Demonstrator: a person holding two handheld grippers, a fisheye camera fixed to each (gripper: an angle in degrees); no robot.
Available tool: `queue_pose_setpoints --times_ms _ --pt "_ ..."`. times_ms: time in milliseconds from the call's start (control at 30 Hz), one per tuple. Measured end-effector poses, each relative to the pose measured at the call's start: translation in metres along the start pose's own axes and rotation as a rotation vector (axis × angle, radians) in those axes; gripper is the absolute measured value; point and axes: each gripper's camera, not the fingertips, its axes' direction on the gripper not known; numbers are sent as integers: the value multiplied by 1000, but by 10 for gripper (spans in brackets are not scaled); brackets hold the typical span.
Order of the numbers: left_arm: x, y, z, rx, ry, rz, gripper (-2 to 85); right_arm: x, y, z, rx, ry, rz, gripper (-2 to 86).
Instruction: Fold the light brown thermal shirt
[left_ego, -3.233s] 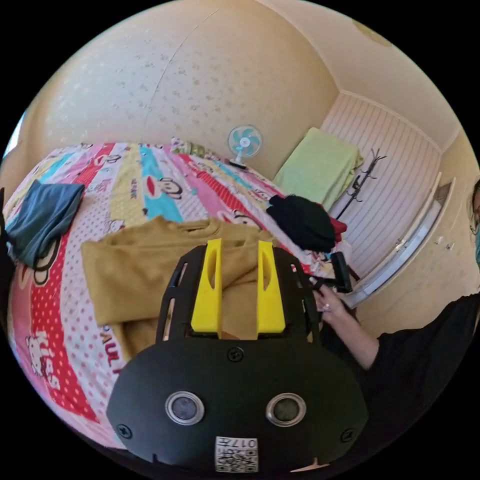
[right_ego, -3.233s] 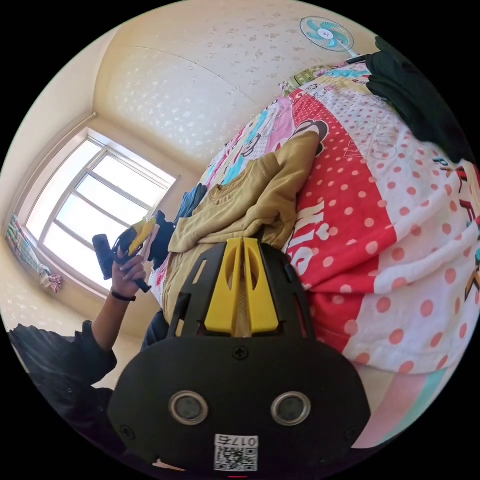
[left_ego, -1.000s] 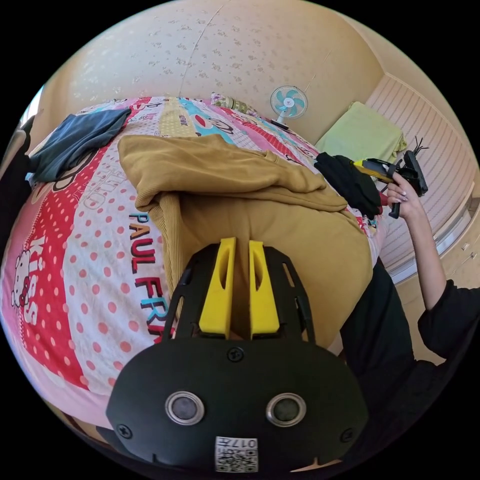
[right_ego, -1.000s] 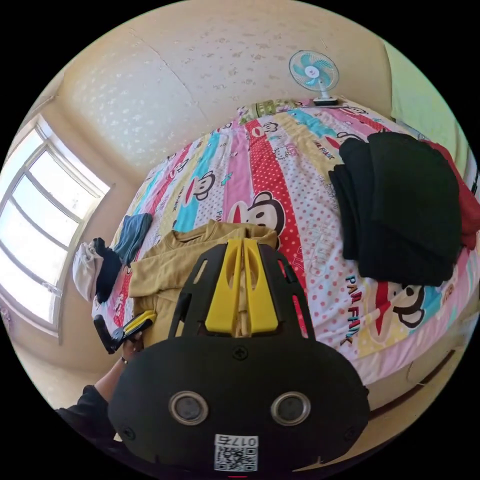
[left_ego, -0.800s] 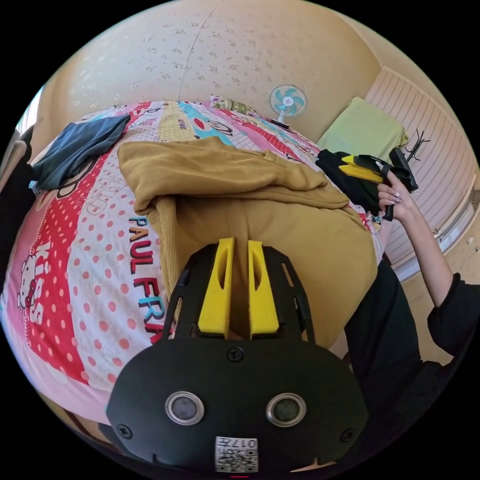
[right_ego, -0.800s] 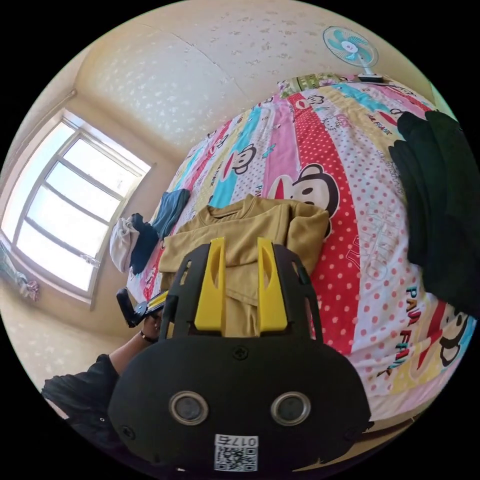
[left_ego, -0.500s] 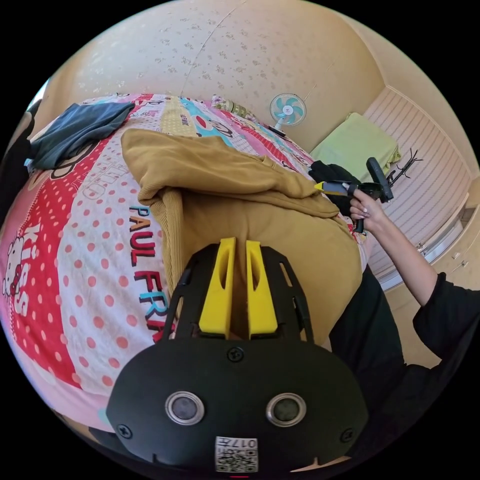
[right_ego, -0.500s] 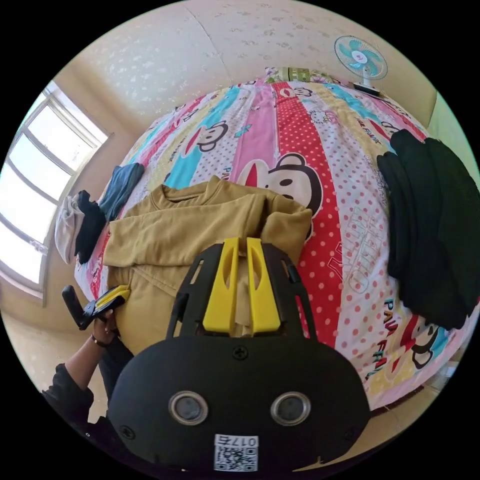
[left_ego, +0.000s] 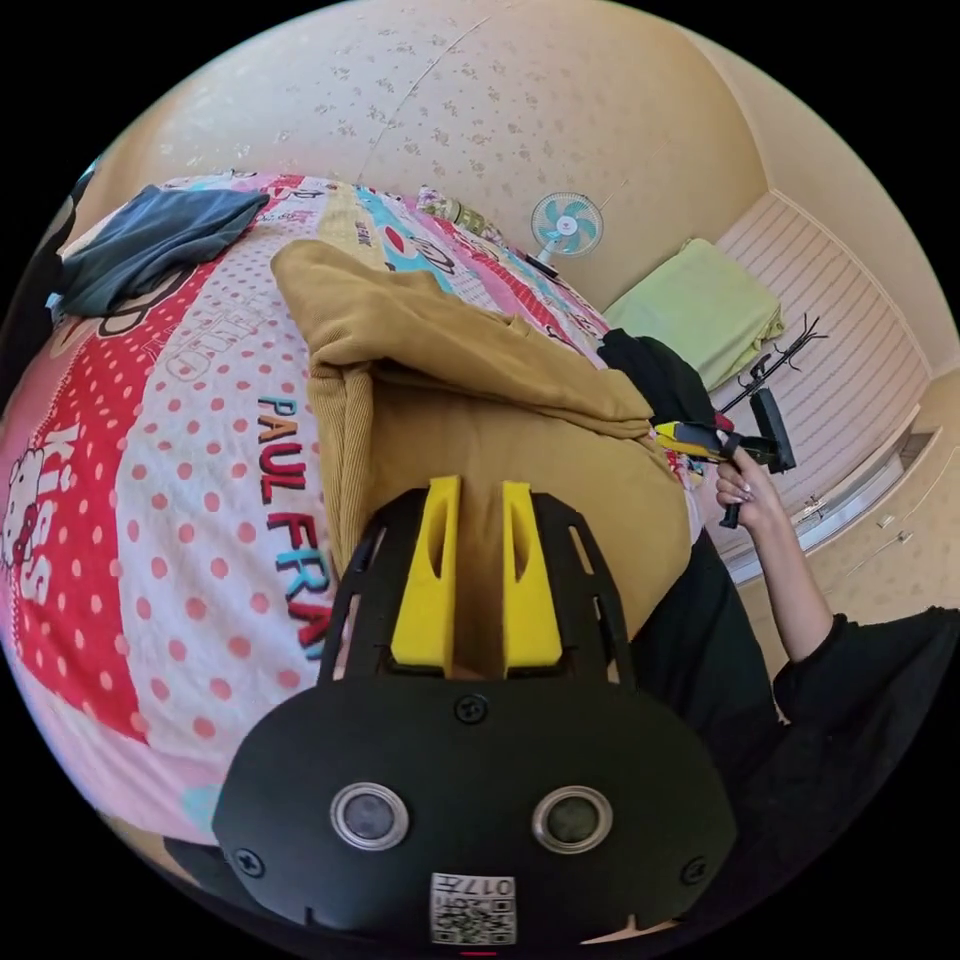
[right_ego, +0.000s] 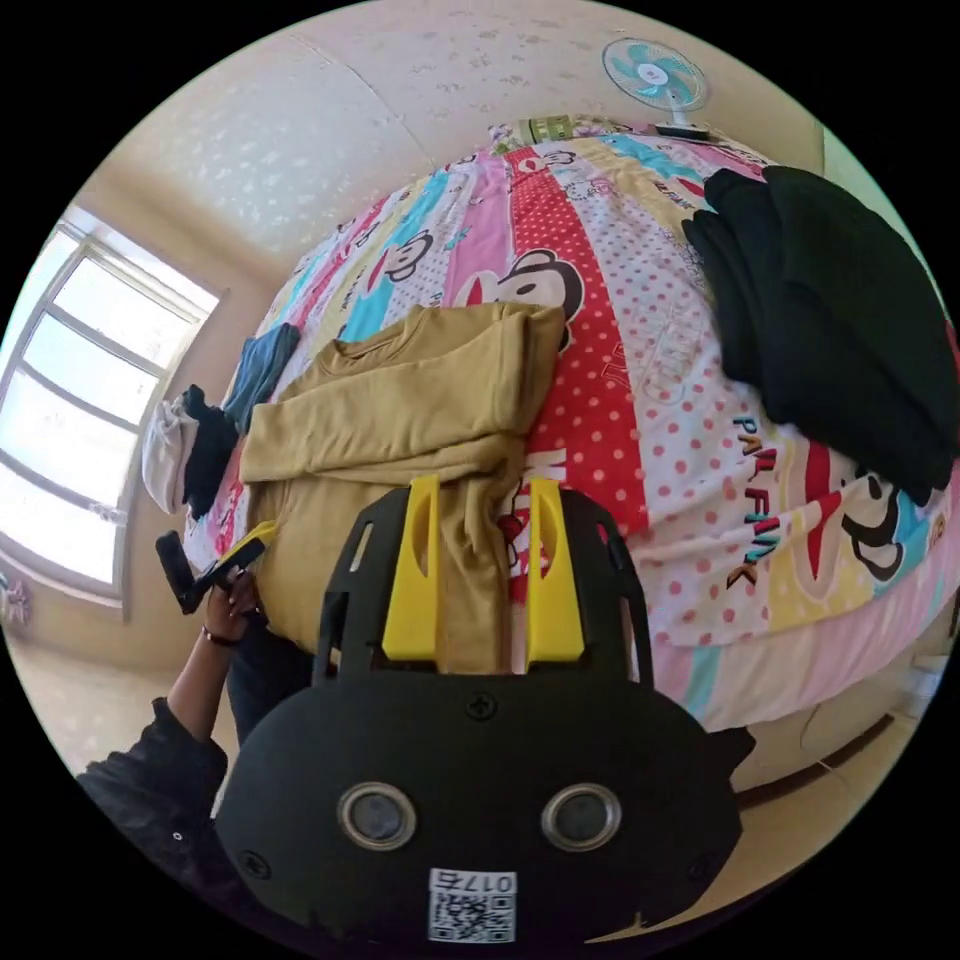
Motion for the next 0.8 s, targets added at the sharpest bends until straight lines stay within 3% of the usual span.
queue_pose_setpoints --times_ms 100,167,300,433,600,733,800 --pt "24 51 -50 128 -174 -60 98 -3 53 2 -68 28 -91 128" --pt "38 100 -75 196 -311 -151 138 -5 83 -2 -14 45 -137 122" --pt "67 140 -59 157 -318 -103 150 -8 116 11 -121 44 -76 74" --pt "96 100 -49 -156 -309 -86 33 -17 118 -24 -1 -34 -59 39" --pt "145 25 -148 75 -324 89 25 -20 67 -110 306 -75 -106 43" --pt "125 -36 -170 246 -341 94 59 1 21 -107 280 -29 -18 83" --pt "99 -44 -160 185 -318 -12 88 15 20 -90 210 -29 17 124"
